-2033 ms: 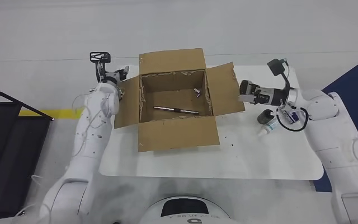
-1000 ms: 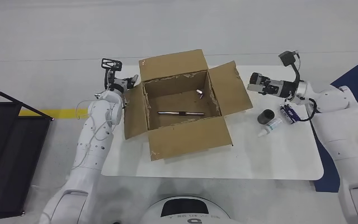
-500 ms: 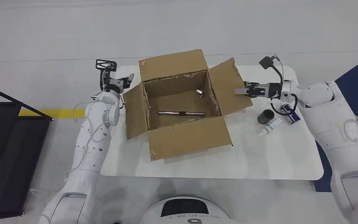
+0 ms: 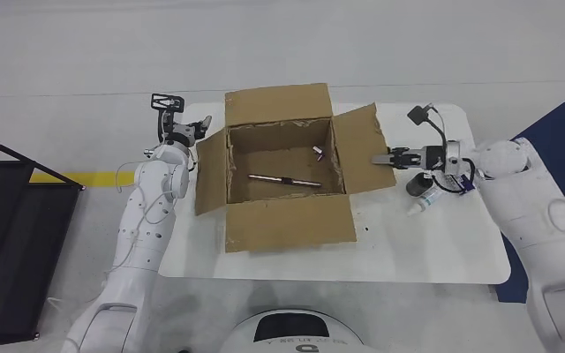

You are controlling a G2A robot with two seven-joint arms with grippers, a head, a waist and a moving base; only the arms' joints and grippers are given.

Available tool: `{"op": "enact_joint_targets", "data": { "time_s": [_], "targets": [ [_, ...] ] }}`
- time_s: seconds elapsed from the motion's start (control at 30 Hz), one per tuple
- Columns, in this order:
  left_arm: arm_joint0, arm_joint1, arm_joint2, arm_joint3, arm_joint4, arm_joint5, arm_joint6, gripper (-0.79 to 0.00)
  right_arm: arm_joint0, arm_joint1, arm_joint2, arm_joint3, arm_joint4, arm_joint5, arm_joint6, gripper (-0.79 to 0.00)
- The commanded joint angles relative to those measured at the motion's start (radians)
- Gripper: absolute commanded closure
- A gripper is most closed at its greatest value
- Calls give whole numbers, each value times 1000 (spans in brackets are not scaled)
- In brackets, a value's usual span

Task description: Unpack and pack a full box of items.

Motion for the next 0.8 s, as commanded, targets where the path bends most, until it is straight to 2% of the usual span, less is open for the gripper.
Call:
{"op": "enact_joint_targets", "data": {
  "time_s": [0.0, 0.3, 0.33, 0.37, 0.4, 0.6, 0.77],
  "targets": [
    [0, 0, 0, 0, 0, 0, 0, -785, -26, 14, 10, -37, 43, 23, 23, 0],
    [0, 0, 0, 0, 0, 0, 0, -785, -122, 80, 58, -139, 150, 88, 88, 0],
    [0, 0, 0, 0, 0, 0, 0, -785, -129, 86, 62, -145, 154, 91, 92, -49],
    [0, 0, 0, 0, 0, 0, 0, -785, -134, 92, 68, -143, 157, 93, 93, -339],
    [0, 0, 0, 0, 0, 0, 0, -785, -137, 98, 74, -142, 157, 92, 92, -785],
    [0, 0, 0, 0, 0, 0, 0, -785, -153, 127, 161, -104, 160, -1, -1, -785],
    [0, 0, 0, 0, 0, 0, 0, -785, -189, 138, 225, -166, 143, -111, -111, -785]
  ]
}}
